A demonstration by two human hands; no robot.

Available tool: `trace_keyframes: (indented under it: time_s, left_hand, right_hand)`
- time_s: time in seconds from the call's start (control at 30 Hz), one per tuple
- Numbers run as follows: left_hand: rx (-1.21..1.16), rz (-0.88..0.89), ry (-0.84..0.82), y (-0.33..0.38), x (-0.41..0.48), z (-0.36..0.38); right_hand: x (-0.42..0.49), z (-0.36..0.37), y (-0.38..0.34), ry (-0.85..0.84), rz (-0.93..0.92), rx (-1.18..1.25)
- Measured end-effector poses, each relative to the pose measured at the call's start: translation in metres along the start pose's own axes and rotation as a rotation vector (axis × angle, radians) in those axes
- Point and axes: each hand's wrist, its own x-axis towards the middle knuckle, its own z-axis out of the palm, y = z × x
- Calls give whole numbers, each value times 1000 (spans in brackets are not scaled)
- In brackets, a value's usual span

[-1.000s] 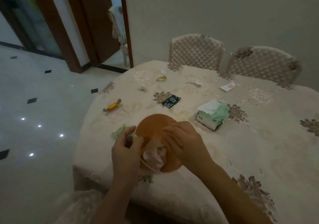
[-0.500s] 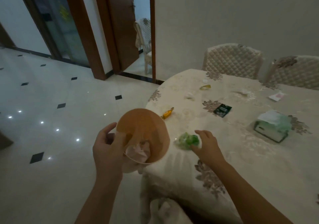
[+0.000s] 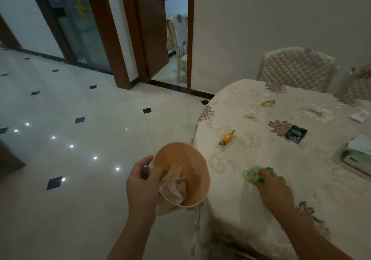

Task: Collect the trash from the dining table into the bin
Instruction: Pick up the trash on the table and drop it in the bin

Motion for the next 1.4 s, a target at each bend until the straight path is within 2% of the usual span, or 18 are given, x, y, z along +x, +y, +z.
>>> trace_keyframes:
  time_s: [0.17,0.23,0.33,0.43,0.53,0.63,0.67,0.73,0.8,0.87,0.9,1.0,1.13,1.3,1.4]
  left_hand:
    - [17,18,-57,0,41,14]
    - [13,30,-82,5,61,23]
    - [18,31,-116,13,94,40]
    - [32,46,-151,21,127,59]
    - [47,55,-171,26,156,75]
    - [67,71,-203,28,179,90]
    - [74,74,-220,28,185,95]
    - [76,70,-256,28,194,104]
    - [76,60,-289,27,202,112]
    - [81,50,-313,26,210,120]
    - [83,46,-324,26,215,123]
    - [76,34,-361,27,229,135]
    - [106,16,-427,28,251,149]
    - [121,23,-550,33,287,162]
    - [112,18,-616,39,309,169]
  right_hand:
    - [19,-13,-22,95,4,16]
    - [30,-27,-48,234,-33,203]
    - [40,-56,-108,434,-225,562]
    - [47,-79,-167,415,-439,751]
    - [64,-75,-206,326,-622,581]
    - [86,-58,-225,241,-641,358]
    - [91,-54,-226,217,-623,354]
    - [99,-52,-220,209,-531,494]
    - [108,-53,-205,302,-361,637]
    - [118,-48,-180,392,-144,655]
    - [123,-43,-167,378,-21,631]
    - [131,-19,-143,179,288,549]
    - [135,10,-143,66,394,470]
    - [145,24,-152,78,576,419]
    - [150,20,-160,143,668,429]
